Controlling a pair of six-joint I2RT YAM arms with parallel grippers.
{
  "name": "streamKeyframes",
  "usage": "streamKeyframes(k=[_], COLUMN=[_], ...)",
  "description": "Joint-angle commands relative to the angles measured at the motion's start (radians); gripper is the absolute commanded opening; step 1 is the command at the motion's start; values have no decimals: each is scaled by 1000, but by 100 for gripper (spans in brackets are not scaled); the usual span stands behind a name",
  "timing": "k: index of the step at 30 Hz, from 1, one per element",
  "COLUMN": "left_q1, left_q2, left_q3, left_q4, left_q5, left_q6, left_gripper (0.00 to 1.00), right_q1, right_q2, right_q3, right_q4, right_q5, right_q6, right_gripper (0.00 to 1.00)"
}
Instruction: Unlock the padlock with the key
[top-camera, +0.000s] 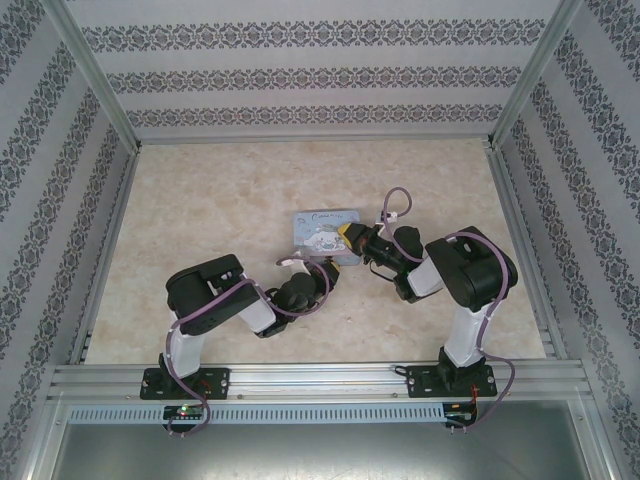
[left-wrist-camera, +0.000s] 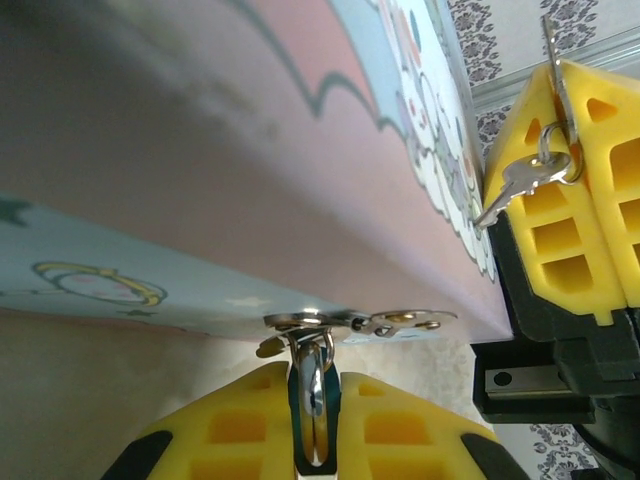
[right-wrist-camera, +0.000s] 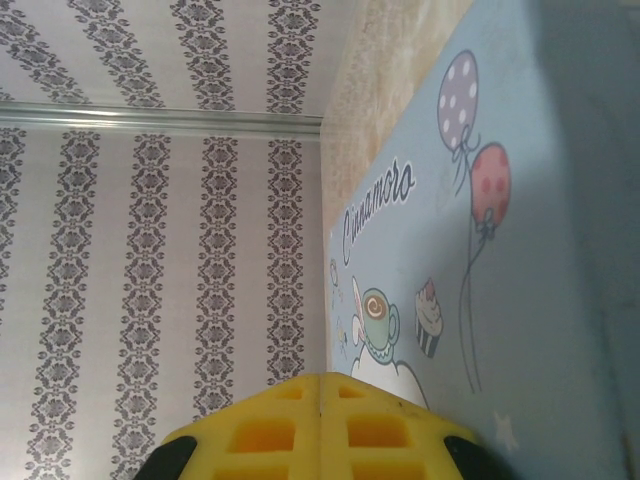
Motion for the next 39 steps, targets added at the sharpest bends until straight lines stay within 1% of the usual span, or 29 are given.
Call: streamKeyframes(k=[1, 5, 13, 17, 25, 30, 35, 39], left_q1=[5, 9, 37, 57, 83, 87, 92, 101], left_q2=[11, -29, -115, -145, -161, -167, -181, -189], left_q3=[-13, -3, 57, 82, 104, 128, 133, 124], left_q4=[-260, -340, -537, -603, -627, -643, -649, -619], left_q5=[56, 84, 204, 252, 323, 363, 387, 408], left_q6=[-46, -8, 122, 160, 172, 168, 156, 138], left_gripper=[0, 0, 0, 0, 0, 0, 0, 0], right_q1=[-12, -24, -48, -58, -90, -87, -86, -71], right_q2=[-23, -39, -60, -110, -270, -348, -381, -358], right_q3=[14, 20, 23, 12, -117, -263, -384, -428], right_q4=[11, 11, 11, 11, -13, -37, -67, -63], right_q5=[-15, -33, -62, -81, -128, -166, -184, -185], right_q6=[5, 11, 15, 12, -33, -97, -183, -223], right_gripper=[0, 0, 0, 0, 0, 0, 0, 0])
